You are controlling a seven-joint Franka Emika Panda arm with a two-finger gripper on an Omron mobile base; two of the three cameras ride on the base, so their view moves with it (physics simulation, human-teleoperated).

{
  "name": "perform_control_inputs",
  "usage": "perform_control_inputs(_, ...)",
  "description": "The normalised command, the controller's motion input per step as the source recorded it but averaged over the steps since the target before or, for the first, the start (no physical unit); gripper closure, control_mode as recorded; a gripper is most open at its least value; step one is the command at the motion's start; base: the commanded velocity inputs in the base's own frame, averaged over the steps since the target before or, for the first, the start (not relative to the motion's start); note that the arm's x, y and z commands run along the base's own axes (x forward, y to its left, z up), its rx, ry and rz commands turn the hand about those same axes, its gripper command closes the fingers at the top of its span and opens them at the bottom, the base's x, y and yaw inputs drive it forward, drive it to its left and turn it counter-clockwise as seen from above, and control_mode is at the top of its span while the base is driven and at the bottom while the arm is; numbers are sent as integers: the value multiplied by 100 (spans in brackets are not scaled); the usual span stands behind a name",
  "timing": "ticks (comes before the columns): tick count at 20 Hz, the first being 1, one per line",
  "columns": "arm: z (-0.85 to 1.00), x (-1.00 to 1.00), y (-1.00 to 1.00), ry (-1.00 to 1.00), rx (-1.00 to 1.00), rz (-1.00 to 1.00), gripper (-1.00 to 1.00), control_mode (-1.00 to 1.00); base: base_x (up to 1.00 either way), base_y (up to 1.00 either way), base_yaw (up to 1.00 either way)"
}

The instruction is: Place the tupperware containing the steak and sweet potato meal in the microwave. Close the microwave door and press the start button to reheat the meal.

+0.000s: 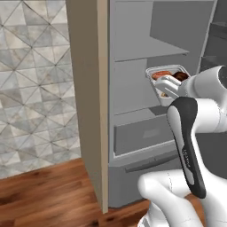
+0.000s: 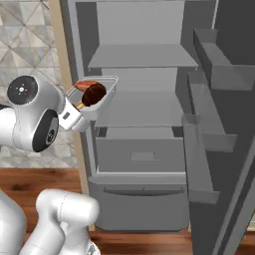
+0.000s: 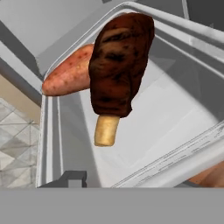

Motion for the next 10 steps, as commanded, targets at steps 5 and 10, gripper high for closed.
perform_control_inputs(5,0,0,0,0,0,0,100,100,24,56,-29)
perform_control_inputs(10,0,0,0,0,0,0,100,100,-9,9,-37)
